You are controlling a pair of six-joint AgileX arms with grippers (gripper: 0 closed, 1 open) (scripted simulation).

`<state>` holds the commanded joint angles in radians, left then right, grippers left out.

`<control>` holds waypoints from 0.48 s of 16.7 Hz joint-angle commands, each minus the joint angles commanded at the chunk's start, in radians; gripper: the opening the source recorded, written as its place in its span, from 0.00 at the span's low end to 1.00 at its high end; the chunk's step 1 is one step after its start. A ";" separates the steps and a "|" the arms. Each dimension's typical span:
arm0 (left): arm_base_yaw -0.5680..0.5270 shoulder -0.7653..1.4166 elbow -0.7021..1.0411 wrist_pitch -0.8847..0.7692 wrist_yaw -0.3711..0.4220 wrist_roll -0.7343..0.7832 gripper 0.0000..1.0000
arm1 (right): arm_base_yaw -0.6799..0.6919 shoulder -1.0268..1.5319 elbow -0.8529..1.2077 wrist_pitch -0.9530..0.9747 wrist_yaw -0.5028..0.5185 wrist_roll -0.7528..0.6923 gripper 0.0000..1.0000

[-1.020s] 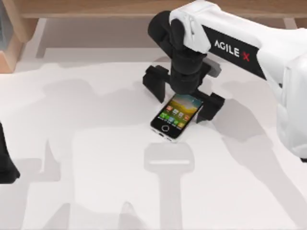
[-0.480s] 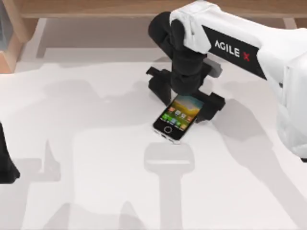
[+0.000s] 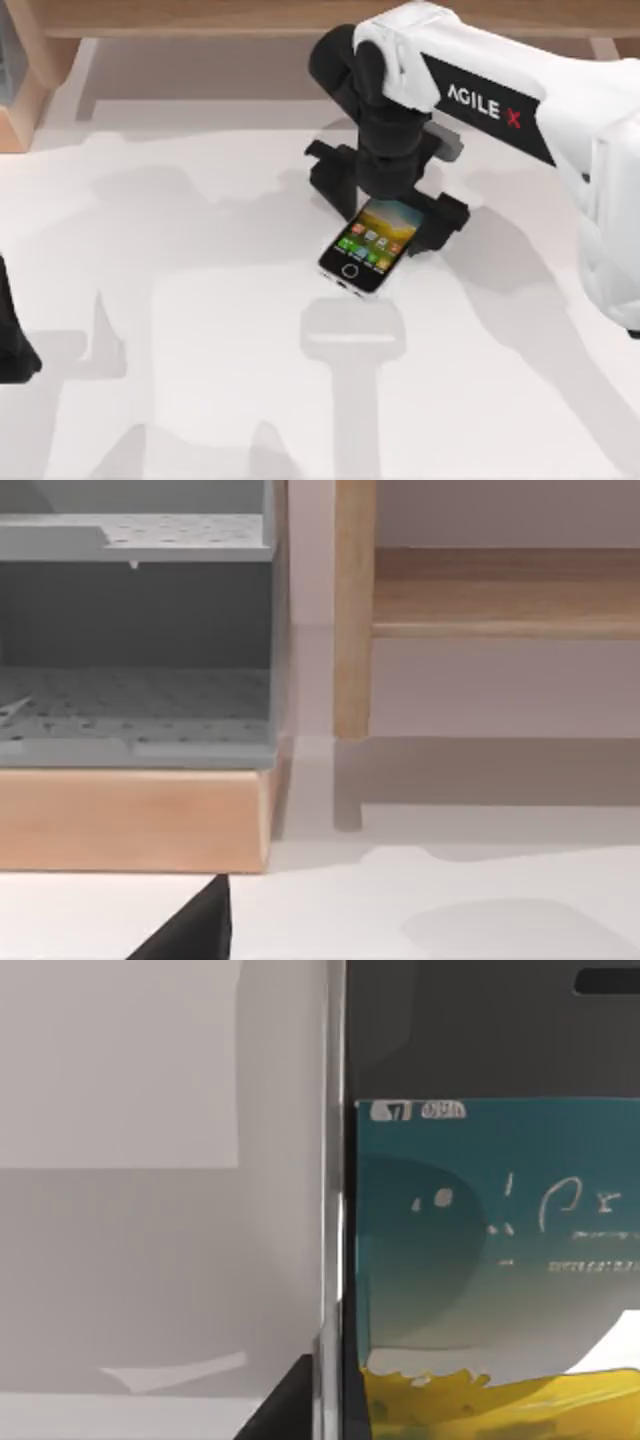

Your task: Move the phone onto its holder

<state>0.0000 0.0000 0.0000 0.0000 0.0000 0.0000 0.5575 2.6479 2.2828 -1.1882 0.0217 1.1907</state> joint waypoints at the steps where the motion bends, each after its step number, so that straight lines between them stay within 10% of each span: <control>1: 0.000 0.000 0.000 0.000 0.000 0.000 1.00 | 0.000 0.000 0.000 0.000 0.000 0.000 0.00; 8: 0.000 0.000 0.000 0.000 0.000 0.000 1.00 | -0.002 -0.047 -0.004 -0.030 0.009 -0.007 0.00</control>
<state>0.0000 0.0000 0.0000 0.0000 0.0000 0.0000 0.5552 2.6011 2.2793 -1.2186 0.0306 1.1836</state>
